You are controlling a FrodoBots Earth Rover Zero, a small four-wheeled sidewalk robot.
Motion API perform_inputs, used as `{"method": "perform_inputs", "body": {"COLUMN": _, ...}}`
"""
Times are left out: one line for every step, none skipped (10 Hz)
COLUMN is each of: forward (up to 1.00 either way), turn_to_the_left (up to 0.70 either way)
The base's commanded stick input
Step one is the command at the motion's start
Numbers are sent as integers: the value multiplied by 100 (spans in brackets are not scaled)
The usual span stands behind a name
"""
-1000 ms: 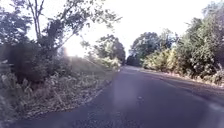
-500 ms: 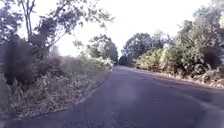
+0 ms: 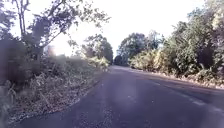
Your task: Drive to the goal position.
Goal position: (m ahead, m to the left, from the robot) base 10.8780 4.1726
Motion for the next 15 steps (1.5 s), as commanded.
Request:
{"method": "perform_inputs", "body": {"forward": 0, "turn_to_the_left": 0}}
{"method": "perform_inputs", "body": {"forward": 76, "turn_to_the_left": 0}}
{"method": "perform_inputs", "body": {"forward": 85, "turn_to_the_left": 0}}
{"method": "perform_inputs", "body": {"forward": 85, "turn_to_the_left": 0}}
{"method": "perform_inputs", "body": {"forward": 85, "turn_to_the_left": 0}}
{"method": "perform_inputs", "body": {"forward": 85, "turn_to_the_left": 0}}
{"method": "perform_inputs", "body": {"forward": 85, "turn_to_the_left": 0}}
{"method": "perform_inputs", "body": {"forward": 85, "turn_to_the_left": -19}}
{"method": "perform_inputs", "body": {"forward": 85, "turn_to_the_left": -33}}
{"method": "perform_inputs", "body": {"forward": 85, "turn_to_the_left": -34}}
{"method": "perform_inputs", "body": {"forward": 85, "turn_to_the_left": -19}}
{"method": "perform_inputs", "body": {"forward": 85, "turn_to_the_left": 0}}
{"method": "perform_inputs", "body": {"forward": 85, "turn_to_the_left": 0}}
{"method": "perform_inputs", "body": {"forward": 85, "turn_to_the_left": 0}}
{"method": "perform_inputs", "body": {"forward": 85, "turn_to_the_left": 0}}
